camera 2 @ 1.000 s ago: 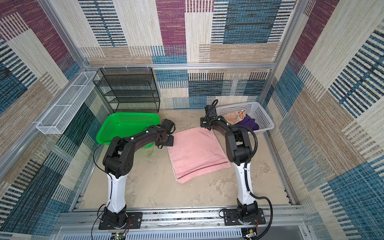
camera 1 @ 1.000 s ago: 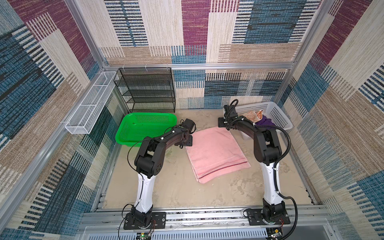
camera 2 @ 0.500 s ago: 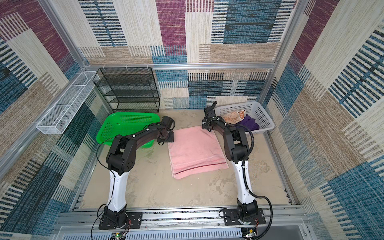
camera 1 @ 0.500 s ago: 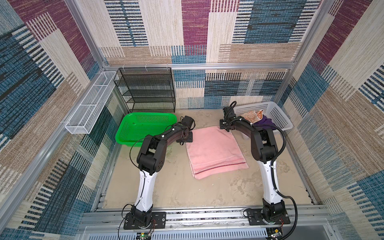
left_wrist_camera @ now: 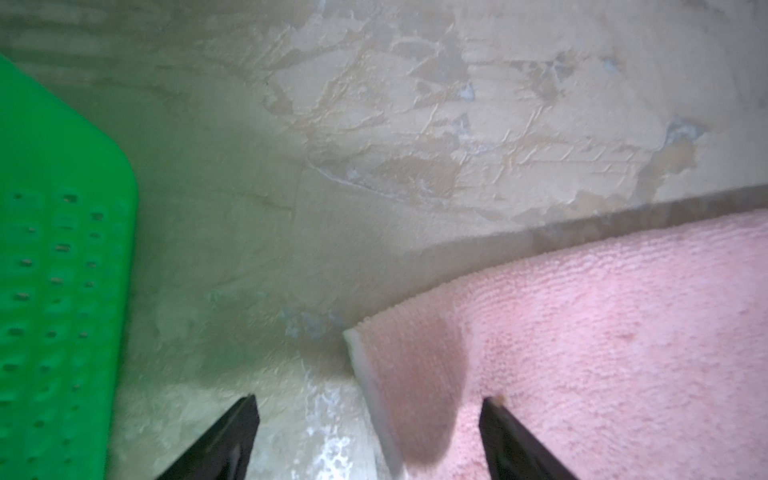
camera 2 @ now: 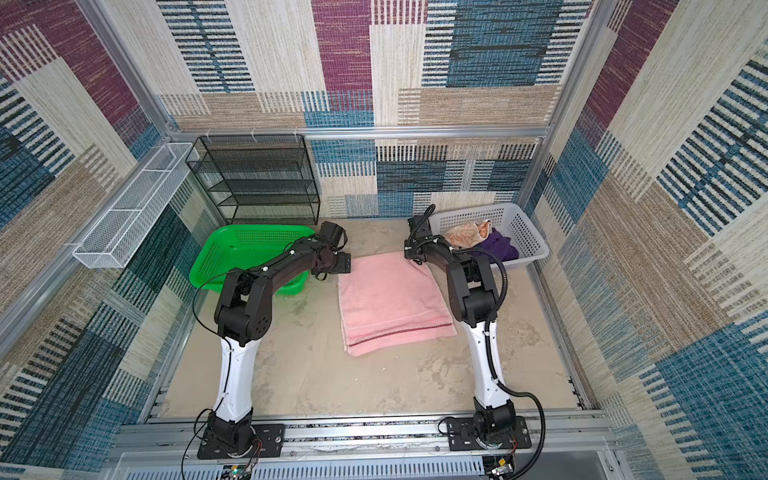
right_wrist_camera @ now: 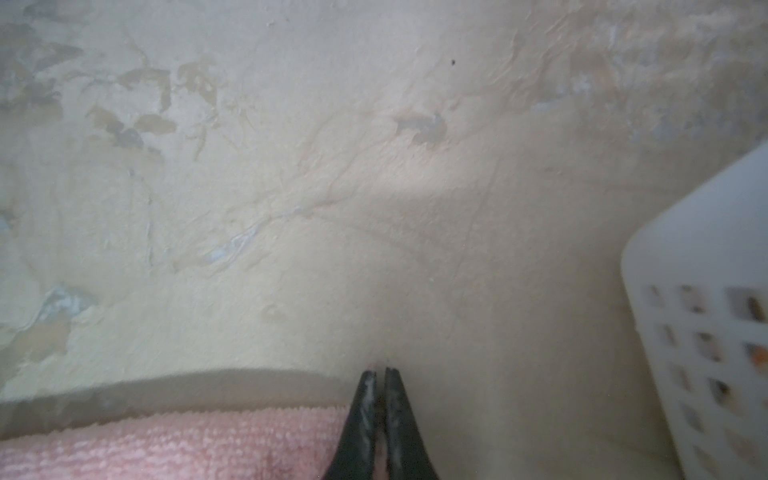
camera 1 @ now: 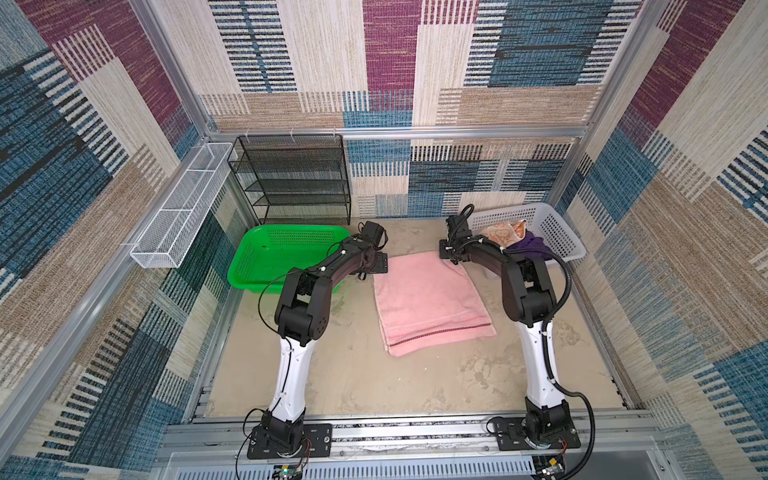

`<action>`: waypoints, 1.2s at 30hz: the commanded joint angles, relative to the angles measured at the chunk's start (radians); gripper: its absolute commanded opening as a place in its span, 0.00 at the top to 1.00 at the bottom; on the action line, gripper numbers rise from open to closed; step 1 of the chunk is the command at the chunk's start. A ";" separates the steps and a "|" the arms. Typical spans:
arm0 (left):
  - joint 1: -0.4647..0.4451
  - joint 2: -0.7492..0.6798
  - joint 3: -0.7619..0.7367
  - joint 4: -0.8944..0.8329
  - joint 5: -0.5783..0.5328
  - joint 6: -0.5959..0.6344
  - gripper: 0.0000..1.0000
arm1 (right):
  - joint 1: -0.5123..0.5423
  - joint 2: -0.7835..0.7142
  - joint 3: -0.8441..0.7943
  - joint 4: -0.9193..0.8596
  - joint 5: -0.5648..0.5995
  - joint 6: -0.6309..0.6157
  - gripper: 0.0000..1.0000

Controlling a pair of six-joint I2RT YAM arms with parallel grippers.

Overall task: Fold and stack the towels
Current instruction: 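Move both grippers to the pink towel edge farthest from the robot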

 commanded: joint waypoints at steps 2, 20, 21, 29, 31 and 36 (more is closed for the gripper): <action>0.006 0.040 0.060 -0.020 0.038 0.002 0.22 | -0.002 -0.010 -0.022 -0.039 -0.009 0.009 1.00; 0.008 0.123 0.178 -0.076 0.068 0.050 1.00 | -0.001 -0.122 -0.138 0.048 -0.133 -0.007 1.00; 0.008 0.110 0.177 -0.074 0.064 0.063 1.00 | -0.001 -0.142 -0.158 0.068 -0.148 -0.013 1.00; 0.009 0.016 0.160 -0.027 0.019 0.179 1.00 | -0.004 -0.245 -0.204 0.174 -0.188 -0.018 1.00; 0.011 0.004 0.177 -0.037 -0.001 0.201 1.00 | -0.010 -0.250 -0.198 0.191 -0.185 -0.014 1.00; 0.025 -0.037 0.174 -0.031 -0.028 0.233 1.00 | -0.032 -0.259 -0.169 0.236 -0.218 -0.016 1.00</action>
